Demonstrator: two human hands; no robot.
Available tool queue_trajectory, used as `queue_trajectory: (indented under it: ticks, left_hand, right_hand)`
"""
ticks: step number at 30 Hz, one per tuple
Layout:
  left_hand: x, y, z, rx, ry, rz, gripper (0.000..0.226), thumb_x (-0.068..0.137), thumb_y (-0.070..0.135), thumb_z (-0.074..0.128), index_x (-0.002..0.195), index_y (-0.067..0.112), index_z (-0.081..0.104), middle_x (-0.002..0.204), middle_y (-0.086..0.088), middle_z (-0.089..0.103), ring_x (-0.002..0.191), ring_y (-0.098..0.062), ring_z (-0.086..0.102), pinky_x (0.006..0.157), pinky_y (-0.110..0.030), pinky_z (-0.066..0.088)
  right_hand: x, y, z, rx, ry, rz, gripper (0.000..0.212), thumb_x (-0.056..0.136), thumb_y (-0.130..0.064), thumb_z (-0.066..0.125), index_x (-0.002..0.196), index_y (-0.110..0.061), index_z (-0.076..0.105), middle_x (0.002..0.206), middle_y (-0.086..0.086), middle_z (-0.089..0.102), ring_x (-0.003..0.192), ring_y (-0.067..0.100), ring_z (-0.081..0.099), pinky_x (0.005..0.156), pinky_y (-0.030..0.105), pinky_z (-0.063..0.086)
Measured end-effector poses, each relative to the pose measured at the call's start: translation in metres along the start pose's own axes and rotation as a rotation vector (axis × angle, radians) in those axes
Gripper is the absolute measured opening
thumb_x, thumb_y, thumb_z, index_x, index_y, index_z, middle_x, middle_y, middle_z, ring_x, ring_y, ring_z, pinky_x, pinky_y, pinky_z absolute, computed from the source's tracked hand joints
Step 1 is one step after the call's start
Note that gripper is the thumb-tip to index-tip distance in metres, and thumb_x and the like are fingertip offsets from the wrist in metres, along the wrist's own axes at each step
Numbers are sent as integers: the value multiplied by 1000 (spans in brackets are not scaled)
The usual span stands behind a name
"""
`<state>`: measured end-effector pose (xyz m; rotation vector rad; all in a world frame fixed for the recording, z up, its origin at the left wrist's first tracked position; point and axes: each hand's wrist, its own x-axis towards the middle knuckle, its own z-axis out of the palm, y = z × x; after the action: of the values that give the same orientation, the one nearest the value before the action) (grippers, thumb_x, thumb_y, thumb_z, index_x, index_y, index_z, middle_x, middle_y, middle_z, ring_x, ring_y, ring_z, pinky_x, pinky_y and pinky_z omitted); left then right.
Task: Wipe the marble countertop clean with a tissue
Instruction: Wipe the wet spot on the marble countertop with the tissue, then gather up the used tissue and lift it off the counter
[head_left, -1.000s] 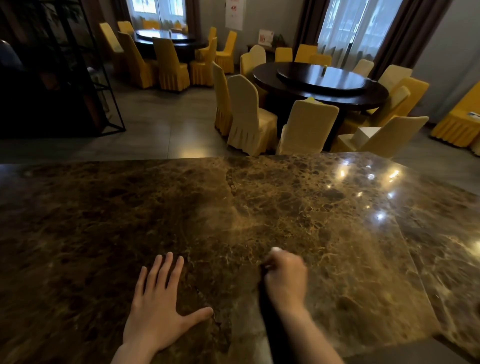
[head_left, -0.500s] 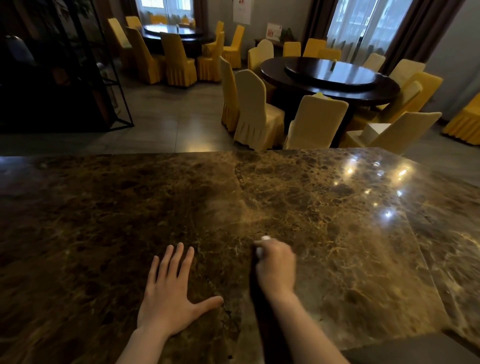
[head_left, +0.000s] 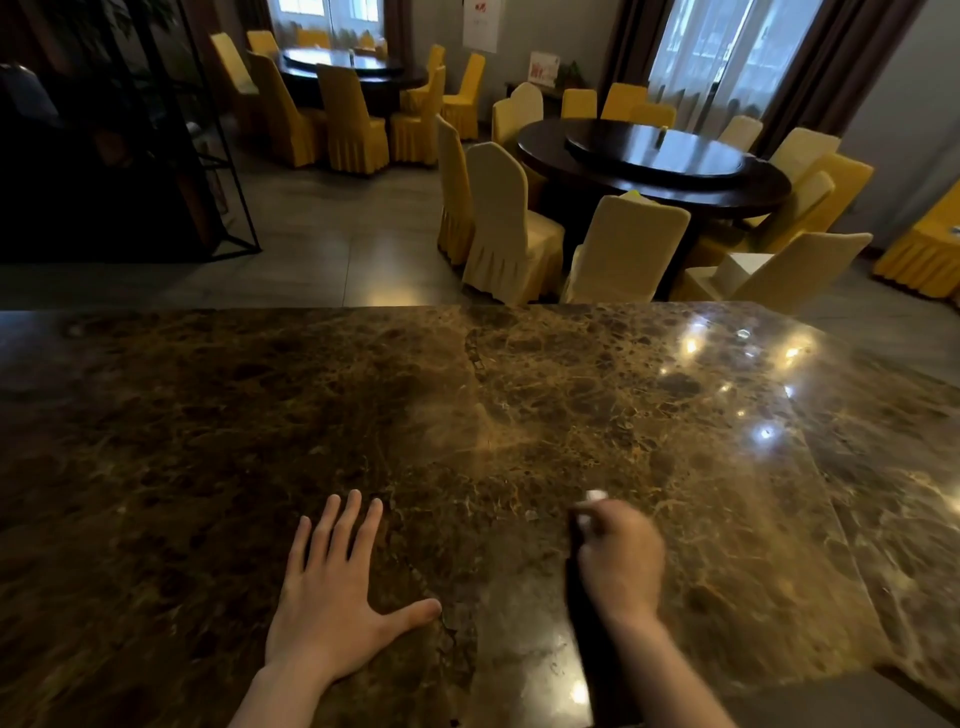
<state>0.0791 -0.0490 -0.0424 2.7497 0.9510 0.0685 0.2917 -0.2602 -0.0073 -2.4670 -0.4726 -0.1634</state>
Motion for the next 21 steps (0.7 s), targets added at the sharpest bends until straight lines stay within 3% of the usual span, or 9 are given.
queue_trajectory:
  ticks: [2,5,7,10,12,15,18,21]
  left_hand:
    - [0,-1,1,8,-12,3,134,57,113,17,158,33,-16,169,6,-20,152,-14,-30,129,-51,-9]
    - [0,-2,1,24,-17,3,134,56,113,14,157,33,-19,169,6,-22,151,-14,-32,129,-51,-8]
    - [1,-2,1,25,-19,-4,134,55,114,14,157,33,-21,169,6,-22,151,-14,-32,129,-51,-9]
    - [0,0,1,8,-4,0,133,55,114,16,157,34,-19,169,7,-21,151,-13,-31,129,-50,-9]
    - [1,-1,2,1,1,1,134,56,113,19,158,34,-16,169,7,-19,152,-13,-29,129,-51,-9]
    - [1,-2,4,1,11,4,134,57,113,20,159,33,-13,170,6,-16,153,-14,-28,130,-51,-7]
    - [1,-3,5,23,-9,7,133,57,113,17,158,32,-16,170,5,-17,153,-15,-28,130,-52,-7]
    - [1,-1,2,24,3,7,135,56,113,16,160,30,-11,172,3,-13,154,-17,-24,130,-52,-4]
  right_hand:
    - [-41,-30,19,71,-155,-210,12,88,-17,73,81,-27,73,81,-18,67,77,2,57,70,19,43]
    - [-61,-29,19,145,-308,-519,11,84,-20,75,85,-30,73,87,-17,73,84,1,63,75,18,48]
    - [-38,-9,4,90,-247,-440,12,86,-19,74,80,-30,72,80,-15,73,76,0,63,70,22,50]
    - [5,17,-22,59,-42,-50,17,81,-5,74,77,-21,79,76,-3,77,73,20,69,67,32,52]
    - [9,7,-20,7,21,39,20,78,2,72,80,-16,80,80,4,78,77,28,71,68,33,51]
    - [-31,-35,10,-19,-119,-96,19,84,-2,70,78,-20,75,81,-5,72,80,15,63,71,25,44]
    - [-64,-56,21,58,-297,-312,22,80,-1,70,80,-23,74,84,-11,71,85,9,61,77,21,48]
    - [-67,-54,7,264,-393,-244,24,82,-3,74,74,-25,78,78,-13,76,79,1,68,74,11,49]
